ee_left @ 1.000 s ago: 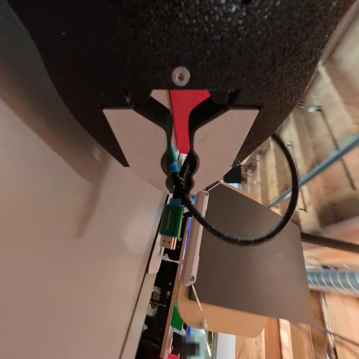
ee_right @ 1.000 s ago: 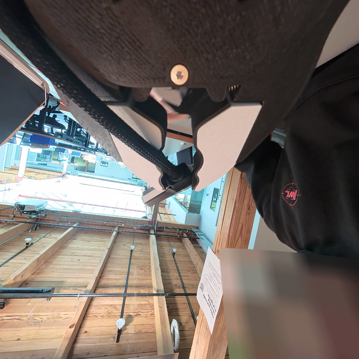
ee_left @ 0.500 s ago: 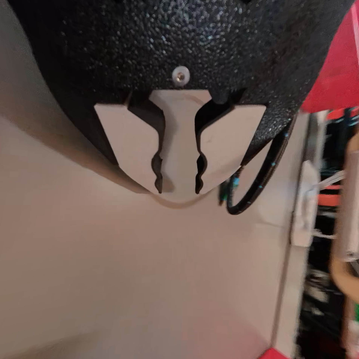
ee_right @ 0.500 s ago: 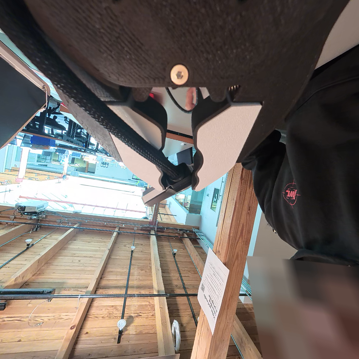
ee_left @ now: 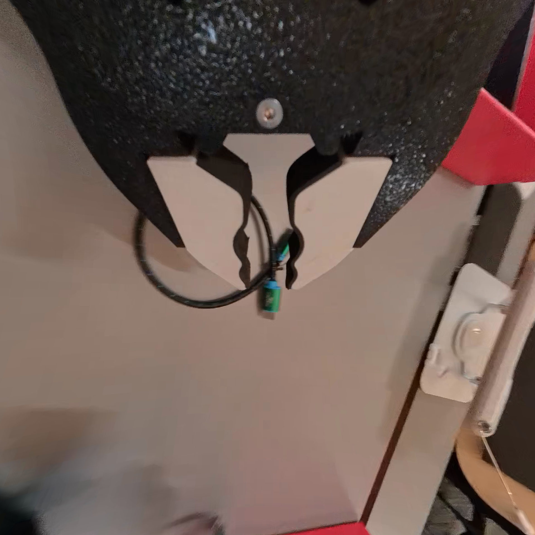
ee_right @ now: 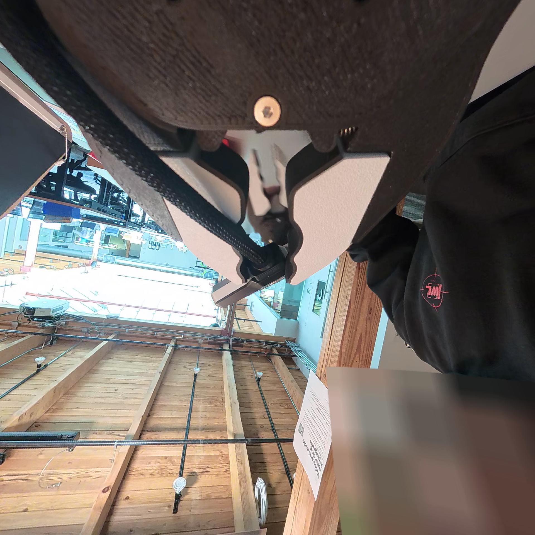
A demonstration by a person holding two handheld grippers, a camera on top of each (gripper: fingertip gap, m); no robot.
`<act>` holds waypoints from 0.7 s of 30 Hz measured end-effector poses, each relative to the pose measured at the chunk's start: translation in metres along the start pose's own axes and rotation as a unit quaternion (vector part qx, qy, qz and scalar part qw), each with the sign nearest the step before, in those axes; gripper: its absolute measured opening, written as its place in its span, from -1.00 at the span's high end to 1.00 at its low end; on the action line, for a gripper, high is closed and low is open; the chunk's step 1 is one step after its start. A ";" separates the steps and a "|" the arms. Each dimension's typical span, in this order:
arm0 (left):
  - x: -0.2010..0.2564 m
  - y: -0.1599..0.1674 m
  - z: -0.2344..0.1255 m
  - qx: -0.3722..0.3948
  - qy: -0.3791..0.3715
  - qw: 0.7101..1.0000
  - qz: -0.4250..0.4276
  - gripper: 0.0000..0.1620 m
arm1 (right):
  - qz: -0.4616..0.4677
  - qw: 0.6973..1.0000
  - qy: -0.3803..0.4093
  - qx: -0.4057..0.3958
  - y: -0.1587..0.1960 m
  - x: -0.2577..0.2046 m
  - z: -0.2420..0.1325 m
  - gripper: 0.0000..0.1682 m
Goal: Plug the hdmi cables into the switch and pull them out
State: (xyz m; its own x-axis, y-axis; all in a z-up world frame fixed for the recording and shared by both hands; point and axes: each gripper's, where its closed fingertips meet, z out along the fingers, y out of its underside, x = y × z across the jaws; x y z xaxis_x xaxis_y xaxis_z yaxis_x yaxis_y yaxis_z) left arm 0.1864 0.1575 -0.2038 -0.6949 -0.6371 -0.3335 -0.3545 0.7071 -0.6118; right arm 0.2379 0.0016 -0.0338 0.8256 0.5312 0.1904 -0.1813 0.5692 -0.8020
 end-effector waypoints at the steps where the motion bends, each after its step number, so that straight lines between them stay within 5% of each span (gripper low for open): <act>1: -0.008 0.004 0.009 -0.010 -0.012 1.000 0.017 0.73 | 0.000 1.000 0.000 0.000 0.001 0.000 0.000 0.69; 8: -0.011 0.045 0.060 -0.109 0.022 0.989 0.095 0.75 | -0.003 1.000 0.000 0.000 0.004 0.001 0.002 0.70; 21: -0.012 0.054 0.091 -0.110 0.075 0.989 0.060 0.86 | 0.008 0.999 0.015 -0.027 0.019 0.013 0.002 0.70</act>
State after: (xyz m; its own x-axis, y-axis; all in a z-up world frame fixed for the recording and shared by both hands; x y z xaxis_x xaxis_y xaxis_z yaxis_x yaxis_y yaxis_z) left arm 0.2322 0.1756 -0.2982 -0.8196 -0.5036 -0.2731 -0.3804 0.8349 -0.3979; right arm 0.2437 0.0210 -0.0454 0.8382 0.5211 0.1610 -0.1663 0.5252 -0.8346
